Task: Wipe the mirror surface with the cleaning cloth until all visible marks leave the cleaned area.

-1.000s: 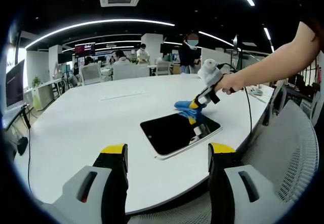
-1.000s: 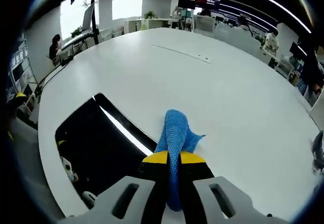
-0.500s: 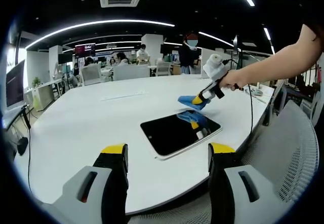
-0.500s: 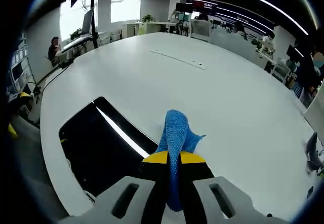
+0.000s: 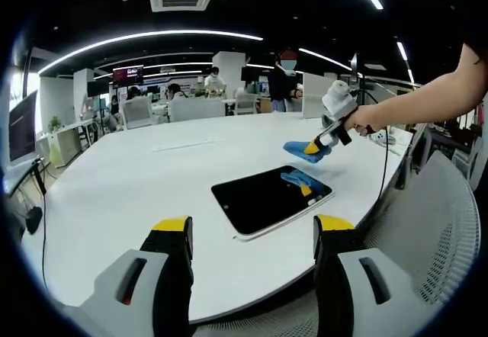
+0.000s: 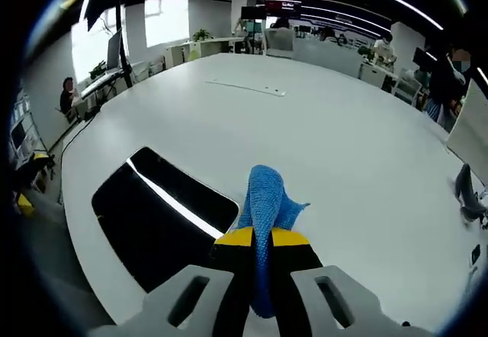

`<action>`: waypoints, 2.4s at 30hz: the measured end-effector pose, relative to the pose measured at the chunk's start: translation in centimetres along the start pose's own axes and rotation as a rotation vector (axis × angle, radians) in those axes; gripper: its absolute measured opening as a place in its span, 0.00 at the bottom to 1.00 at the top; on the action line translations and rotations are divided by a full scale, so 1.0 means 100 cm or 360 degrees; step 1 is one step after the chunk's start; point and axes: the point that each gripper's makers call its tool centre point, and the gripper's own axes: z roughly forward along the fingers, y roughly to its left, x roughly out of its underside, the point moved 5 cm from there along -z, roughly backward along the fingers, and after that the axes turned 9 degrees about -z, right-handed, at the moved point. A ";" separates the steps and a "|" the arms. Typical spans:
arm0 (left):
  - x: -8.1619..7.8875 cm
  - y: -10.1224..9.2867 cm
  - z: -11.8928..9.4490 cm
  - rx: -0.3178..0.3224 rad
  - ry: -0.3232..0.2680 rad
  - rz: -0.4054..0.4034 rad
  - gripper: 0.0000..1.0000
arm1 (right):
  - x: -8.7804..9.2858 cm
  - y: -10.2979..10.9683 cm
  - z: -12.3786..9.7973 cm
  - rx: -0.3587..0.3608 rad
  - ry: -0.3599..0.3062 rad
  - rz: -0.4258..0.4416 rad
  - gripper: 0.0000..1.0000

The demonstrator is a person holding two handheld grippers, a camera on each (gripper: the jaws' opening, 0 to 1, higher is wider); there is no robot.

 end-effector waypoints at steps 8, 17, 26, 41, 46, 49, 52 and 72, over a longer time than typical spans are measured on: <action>0.000 0.000 -0.001 0.0001 0.0000 0.0001 0.62 | 0.022 0.002 -0.010 0.0004 0.0013 0.0095 0.01; 0.001 -0.001 -0.001 0.0002 0.0002 0.0001 0.62 | 0.041 0.013 -0.014 -0.0042 0.0057 0.0193 0.01; 0.001 0.000 -0.002 -0.0001 0.0002 0.0000 0.62 | 0.053 0.030 -0.016 -0.0057 0.0103 0.0169 0.02; 0.002 0.000 -0.002 -0.0004 0.0005 -0.0002 0.62 | 0.048 0.034 -0.028 -0.0044 0.0005 0.0266 0.18; 0.002 0.000 -0.002 -0.0003 0.0004 -0.0001 0.62 | 0.040 0.031 -0.046 -0.0013 -0.0086 0.0226 0.20; 0.002 0.000 -0.002 0.0001 0.0002 0.0000 0.62 | 0.036 0.030 -0.056 -0.0003 -0.0136 0.0186 0.23; 0.002 0.000 -0.002 0.0004 0.0003 0.0000 0.62 | 0.031 0.033 -0.071 0.0032 -0.0207 0.0046 0.23; 0.002 0.000 -0.002 -0.0002 0.0009 -0.0003 0.62 | 0.042 0.075 -0.135 0.0150 -0.0457 -0.0025 0.78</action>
